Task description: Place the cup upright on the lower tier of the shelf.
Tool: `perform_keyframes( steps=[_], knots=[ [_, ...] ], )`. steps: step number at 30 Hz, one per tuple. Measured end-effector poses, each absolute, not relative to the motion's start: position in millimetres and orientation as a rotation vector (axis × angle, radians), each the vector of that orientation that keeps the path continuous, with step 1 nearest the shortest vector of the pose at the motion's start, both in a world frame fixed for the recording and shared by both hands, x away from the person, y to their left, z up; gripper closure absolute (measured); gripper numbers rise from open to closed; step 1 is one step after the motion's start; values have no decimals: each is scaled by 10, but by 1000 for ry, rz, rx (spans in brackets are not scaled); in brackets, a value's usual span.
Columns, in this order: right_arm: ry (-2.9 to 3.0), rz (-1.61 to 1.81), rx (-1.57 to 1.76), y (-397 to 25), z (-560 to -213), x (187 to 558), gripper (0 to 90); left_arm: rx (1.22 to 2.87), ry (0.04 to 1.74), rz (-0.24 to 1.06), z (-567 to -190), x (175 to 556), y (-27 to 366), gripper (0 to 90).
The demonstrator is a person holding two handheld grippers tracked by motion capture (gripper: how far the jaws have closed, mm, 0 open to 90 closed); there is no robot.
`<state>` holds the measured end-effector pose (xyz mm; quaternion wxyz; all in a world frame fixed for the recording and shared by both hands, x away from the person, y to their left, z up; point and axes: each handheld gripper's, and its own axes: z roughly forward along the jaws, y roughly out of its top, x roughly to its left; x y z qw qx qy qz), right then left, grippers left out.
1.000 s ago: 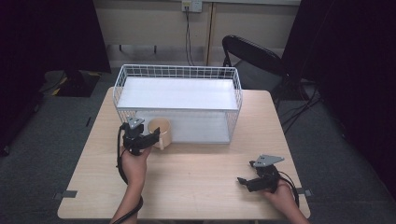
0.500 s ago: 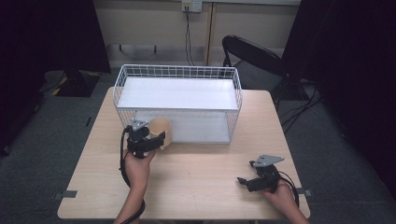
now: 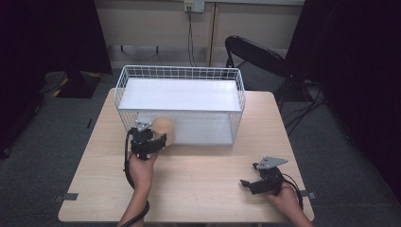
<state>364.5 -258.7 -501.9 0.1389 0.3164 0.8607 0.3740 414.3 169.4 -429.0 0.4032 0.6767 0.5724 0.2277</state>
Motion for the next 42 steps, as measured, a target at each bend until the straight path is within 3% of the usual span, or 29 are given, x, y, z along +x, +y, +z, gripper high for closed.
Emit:
perform_keyframes(
  steps=[15, 30, 34, 42],
  knots=[
    [2488, 1081, 916, -2587, -5019, 3645, 118, 1711, 1458, 590, -4315, 4207, 1690, 550],
    [2488, 1081, 915, -2587, -5019, 3645, 118, 1695, 1494, 598, -4359, 4304, 1651, 599],
    [2488, 1081, 915, -2587, -5019, 3645, 118, 1695, 1496, 596, -4361, 4313, 1651, 600],
    [2488, 1081, 915, -2587, -5019, 3645, 118, 1697, 1478, 597, -4338, 4285, 1669, 505]
  ],
)
